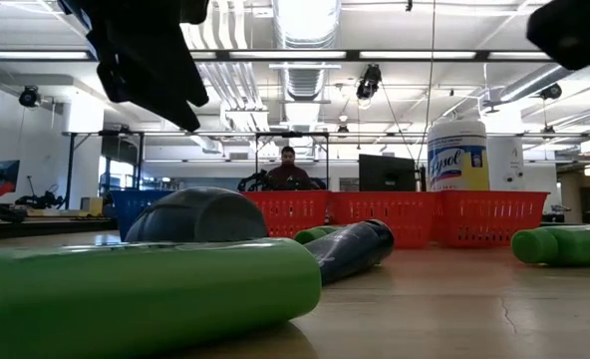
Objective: Pick & Place Travel size toiletries
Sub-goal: Put the gray deodorant into the blue bin
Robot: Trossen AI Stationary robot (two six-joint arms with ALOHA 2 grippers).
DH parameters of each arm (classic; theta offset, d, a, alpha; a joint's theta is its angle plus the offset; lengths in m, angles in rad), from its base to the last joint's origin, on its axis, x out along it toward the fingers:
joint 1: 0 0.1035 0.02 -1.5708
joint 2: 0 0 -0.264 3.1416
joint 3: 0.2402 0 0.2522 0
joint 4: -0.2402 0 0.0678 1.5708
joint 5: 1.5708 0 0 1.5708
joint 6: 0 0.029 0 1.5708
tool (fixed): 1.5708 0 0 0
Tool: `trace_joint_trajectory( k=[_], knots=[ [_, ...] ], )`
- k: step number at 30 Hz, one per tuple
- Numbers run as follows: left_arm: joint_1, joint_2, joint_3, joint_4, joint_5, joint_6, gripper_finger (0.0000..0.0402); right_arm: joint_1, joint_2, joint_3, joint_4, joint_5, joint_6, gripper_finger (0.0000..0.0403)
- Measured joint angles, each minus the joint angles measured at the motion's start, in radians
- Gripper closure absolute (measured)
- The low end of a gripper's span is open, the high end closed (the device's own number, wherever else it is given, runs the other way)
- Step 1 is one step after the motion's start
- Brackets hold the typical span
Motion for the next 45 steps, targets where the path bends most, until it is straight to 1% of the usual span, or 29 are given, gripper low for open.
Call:
trace_joint_trajectory(
  k=[3, 6, 9, 17, 23, 28, 33, 35, 40, 43, 45],
  knots=[
    [-0.004, 0.000, -0.001, 0.000, 0.000, 0.028, 0.0142, 0.040, 0.065, 0.000, 0.079, 0.020, 0.018, 0.0086],
    [-0.003, 0.000, -0.001, 0.001, 0.004, 0.045, 0.0142, 0.053, 0.132, 0.007, 0.142, 0.022, 0.083, 0.0081],
    [-0.010, 0.000, -0.002, 0.001, 0.023, 0.050, 0.0142, 0.051, 0.189, 0.036, 0.156, 0.035, 0.100, 0.0073],
    [-0.032, 0.000, -0.003, 0.001, 0.018, 0.074, 0.0142, 0.052, 0.304, 0.097, 0.164, 0.047, 0.114, 0.0065],
    [-0.043, 0.000, -0.003, 0.001, 0.016, 0.078, 0.0142, 0.047, 0.365, 0.129, 0.174, 0.047, 0.125, 0.0087],
    [-0.062, 0.000, -0.010, 0.000, 0.015, 0.078, 0.0142, 0.038, 0.397, 0.129, 0.171, 0.040, 0.131, 0.0126],
    [-0.095, 0.000, -0.030, 0.002, 0.040, 0.071, 0.0142, 0.012, 0.398, 0.128, 0.170, 0.031, 0.143, 0.0192],
    [-0.110, 0.000, -0.041, -0.002, 0.042, 0.053, 0.0142, -0.003, 0.392, 0.127, 0.169, 0.023, 0.142, 0.0210],
    [-0.149, 0.001, -0.050, 0.009, 0.047, 0.065, 0.0142, -0.044, 0.326, 0.123, 0.124, 0.009, 0.121, 0.0210],
    [-0.173, 0.001, -0.050, 0.033, 0.043, 0.146, 0.0142, -0.086, 0.266, 0.113, 0.098, -0.014, 0.116, 0.0210],
    [-0.188, 0.001, -0.050, 0.047, 0.040, 0.237, 0.0142, -0.128, 0.210, 0.103, 0.097, -0.032, 0.113, 0.0210]
  ],
)
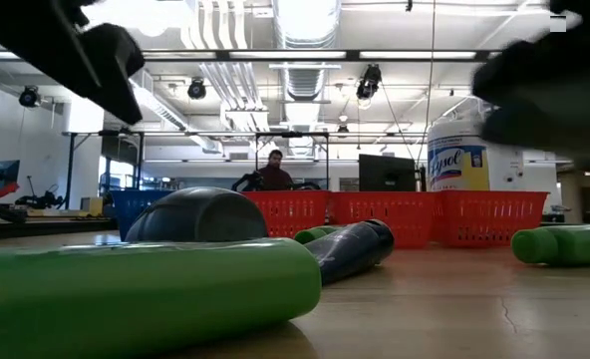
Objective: Pick & Place Travel size toiletries
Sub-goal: Put the gray deodorant into the blue bin
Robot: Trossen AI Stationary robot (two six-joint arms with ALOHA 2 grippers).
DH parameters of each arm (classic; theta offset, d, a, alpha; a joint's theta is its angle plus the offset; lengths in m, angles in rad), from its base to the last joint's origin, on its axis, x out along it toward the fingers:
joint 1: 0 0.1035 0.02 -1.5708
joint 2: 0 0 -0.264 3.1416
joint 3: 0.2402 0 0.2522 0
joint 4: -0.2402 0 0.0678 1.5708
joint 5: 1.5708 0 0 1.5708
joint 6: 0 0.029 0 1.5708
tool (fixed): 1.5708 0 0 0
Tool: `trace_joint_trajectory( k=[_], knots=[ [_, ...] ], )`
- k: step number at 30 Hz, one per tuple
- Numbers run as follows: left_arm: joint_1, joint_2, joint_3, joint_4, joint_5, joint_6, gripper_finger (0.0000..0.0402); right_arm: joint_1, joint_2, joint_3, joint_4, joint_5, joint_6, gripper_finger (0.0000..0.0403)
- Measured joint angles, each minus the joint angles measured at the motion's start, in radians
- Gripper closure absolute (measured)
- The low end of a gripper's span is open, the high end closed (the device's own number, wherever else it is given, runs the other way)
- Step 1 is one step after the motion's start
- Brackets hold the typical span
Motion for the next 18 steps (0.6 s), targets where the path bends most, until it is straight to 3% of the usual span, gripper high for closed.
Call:
trace_joint_trajectory(
  k=[3, 5, 11, 13, 18],
  knots=[
    [-0.022, 0.000, 0.000, 0.028, -0.012, 0.209, 0.0142, -0.096, -0.081, -0.009, 0.004, -0.049, 0.004, 0.0210],
    [-0.038, 0.002, 0.000, 0.036, -0.076, 0.381, 0.0143, -0.176, -0.122, -0.014, 0.015, -0.118, 0.016, 0.0210],
    [-0.059, 0.004, 0.011, 0.112, -0.526, 0.811, 0.0157, -0.355, -0.170, -0.015, 0.053, -0.330, 0.041, 0.0209],
    [-0.049, 0.004, 0.030, 0.157, -0.615, 0.882, 0.0161, -0.383, -0.171, -0.013, 0.070, -0.361, 0.039, 0.0209],
    [0.007, 0.004, 0.043, 0.318, -0.560, 0.946, 0.0163, -0.423, -0.175, 0.028, 0.109, -0.386, 0.030, 0.0209]
  ],
)
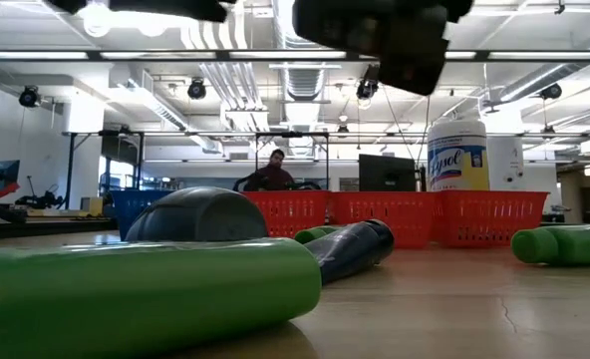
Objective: Pick & Place Travel size toiletries
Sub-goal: Put the gray deodorant into the blue bin
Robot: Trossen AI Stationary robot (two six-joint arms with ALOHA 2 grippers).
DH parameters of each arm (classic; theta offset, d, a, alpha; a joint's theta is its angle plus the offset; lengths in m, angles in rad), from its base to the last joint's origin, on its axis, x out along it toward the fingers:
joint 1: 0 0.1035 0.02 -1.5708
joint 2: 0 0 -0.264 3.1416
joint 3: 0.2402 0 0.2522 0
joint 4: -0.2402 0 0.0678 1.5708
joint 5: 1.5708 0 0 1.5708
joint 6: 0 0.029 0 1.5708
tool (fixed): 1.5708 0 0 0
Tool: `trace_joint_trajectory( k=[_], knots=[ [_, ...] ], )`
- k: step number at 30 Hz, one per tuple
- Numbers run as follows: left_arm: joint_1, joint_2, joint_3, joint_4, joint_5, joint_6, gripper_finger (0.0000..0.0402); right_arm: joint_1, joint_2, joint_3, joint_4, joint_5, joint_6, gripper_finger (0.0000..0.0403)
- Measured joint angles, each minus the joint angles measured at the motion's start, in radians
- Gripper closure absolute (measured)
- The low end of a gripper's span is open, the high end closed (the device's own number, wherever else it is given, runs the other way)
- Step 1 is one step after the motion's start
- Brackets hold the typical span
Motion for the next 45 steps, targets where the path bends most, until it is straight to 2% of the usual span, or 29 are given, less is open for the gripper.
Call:
trace_joint_trajectory(
  k=[8, 14, 20, 24, 32, 36, 42, 45],
  knots=[
    [0.098, 0.023, -0.006, 0.147, 0.087, 0.157, 0.0163, -0.042, 0.038, 0.077, -0.003, -0.022, -0.018, 0.0209],
    [0.101, 0.034, 0.008, 0.158, 0.145, 0.191, 0.0163, -0.063, 0.038, 0.101, -0.005, -0.036, -0.020, 0.0204],
    [0.112, 0.055, 0.012, 0.279, 0.152, 0.261, 0.0163, -0.083, 0.055, 0.103, -0.001, -0.047, -0.020, 0.0207],
    [0.127, 0.078, 0.023, 0.285, 0.225, 0.273, 0.0163, -0.089, 0.066, 0.111, 0.028, -0.073, -0.014, 0.0203],
    [0.132, 0.127, 0.065, 0.282, 0.216, 0.288, 0.0165, -0.089, 0.074, 0.129, 0.024, -0.090, 0.002, 0.0204],
    [0.135, 0.138, 0.084, 0.276, 0.210, 0.283, 0.0184, -0.089, 0.075, 0.129, 0.021, -0.090, 0.008, 0.0195],
    [0.138, 0.140, 0.089, 0.275, 0.209, 0.276, 0.0240, -0.089, 0.074, 0.128, 0.021, -0.099, 0.008, 0.0200],
    [0.137, 0.140, 0.089, 0.261, 0.199, 0.254, 0.0257, -0.089, 0.072, 0.128, 0.020, -0.089, 0.009, 0.0186]
  ],
)
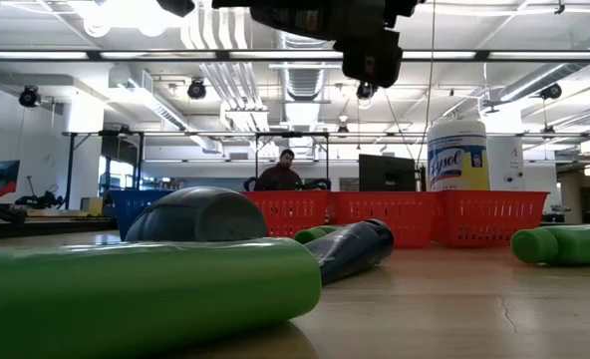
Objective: Pick & Place Travel size toiletries
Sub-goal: Put the gray deodorant into the blue bin
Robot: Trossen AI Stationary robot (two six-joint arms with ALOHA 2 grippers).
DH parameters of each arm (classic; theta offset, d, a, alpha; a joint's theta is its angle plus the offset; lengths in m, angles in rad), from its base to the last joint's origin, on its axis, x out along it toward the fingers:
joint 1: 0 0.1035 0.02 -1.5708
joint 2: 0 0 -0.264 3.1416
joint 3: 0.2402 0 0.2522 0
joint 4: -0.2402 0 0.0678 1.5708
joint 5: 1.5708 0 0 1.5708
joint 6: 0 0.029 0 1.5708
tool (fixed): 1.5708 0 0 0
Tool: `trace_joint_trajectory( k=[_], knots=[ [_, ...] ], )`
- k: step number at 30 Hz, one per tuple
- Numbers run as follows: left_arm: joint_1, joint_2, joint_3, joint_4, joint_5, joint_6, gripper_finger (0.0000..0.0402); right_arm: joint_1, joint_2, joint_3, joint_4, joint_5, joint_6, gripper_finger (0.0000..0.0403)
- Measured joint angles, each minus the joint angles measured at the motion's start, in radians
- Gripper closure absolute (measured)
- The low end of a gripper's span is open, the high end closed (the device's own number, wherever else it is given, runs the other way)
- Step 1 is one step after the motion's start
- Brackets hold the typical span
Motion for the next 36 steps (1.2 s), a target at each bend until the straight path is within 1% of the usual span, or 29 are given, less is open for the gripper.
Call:
trace_joint_trajectory(
  k=[5, 7, 9, 12, 15, 17, 20, 21, 23, 25, 27, 31, 34, 36],
  knots=[
    [-0.006, -0.001, 0.000, -0.101, -0.069, -0.085, 0.0257, -0.001, -0.012, -0.001, -0.023, 0.003, 0.000, 0.0135],
    [-0.014, -0.008, 0.000, -0.172, -0.086, -0.159, 0.0261, 0.000, -0.024, -0.001, -0.037, 0.012, -0.006, 0.0115],
    [-0.024, -0.017, -0.002, -0.252, -0.108, -0.264, 0.0271, 0.000, -0.048, -0.001, -0.068, 0.060, -0.013, 0.0097],
    [-0.039, -0.034, -0.002, -0.367, -0.147, -0.448, 0.0291, 0.000, -0.088, -0.001, -0.089, 0.165, -0.032, 0.0075],
    [-0.048, -0.039, -0.002, -0.480, -0.180, -0.606, 0.0320, -0.003, -0.137, 0.000, -0.108, 0.266, -0.032, 0.0058],
    [-0.041, -0.039, -0.002, -0.519, -0.195, -0.656, 0.0345, -0.005, -0.169, 0.000, -0.128, 0.314, -0.031, 0.0050],
    [-0.029, -0.041, -0.002, -0.538, -0.206, -0.681, 0.0385, -0.006, -0.204, -0.001, -0.156, 0.365, -0.007, 0.0045],
    [-0.027, -0.041, -0.002, -0.541, -0.203, -0.686, 0.0393, -0.005, -0.214, -0.001, -0.168, 0.374, -0.003, 0.0045],
    [-0.026, -0.039, -0.003, -0.544, -0.173, -0.698, 0.0394, -0.005, -0.232, -0.003, -0.193, 0.379, 0.012, 0.0046],
    [-0.024, -0.038, -0.016, -0.564, -0.109, -0.752, 0.0378, -0.004, -0.239, -0.005, -0.222, 0.390, 0.028, 0.0049],
    [-0.020, -0.036, -0.034, -0.616, -0.015, -0.885, 0.0348, 0.000, -0.239, -0.010, -0.247, 0.396, 0.032, 0.0053],
    [-0.048, -0.052, -0.044, -0.791, 0.096, -1.306, 0.0267, 0.013, -0.232, -0.020, -0.255, 0.397, 0.041, 0.0060],
    [-0.112, -0.084, -0.043, -0.969, 0.219, -1.593, 0.0208, 0.024, -0.223, -0.027, -0.261, 0.397, 0.041, 0.0065],
    [-0.147, -0.094, -0.047, -1.078, 0.310, -1.783, 0.0176, 0.029, -0.217, -0.032, -0.265, 0.397, 0.041, 0.0068]
  ],
)
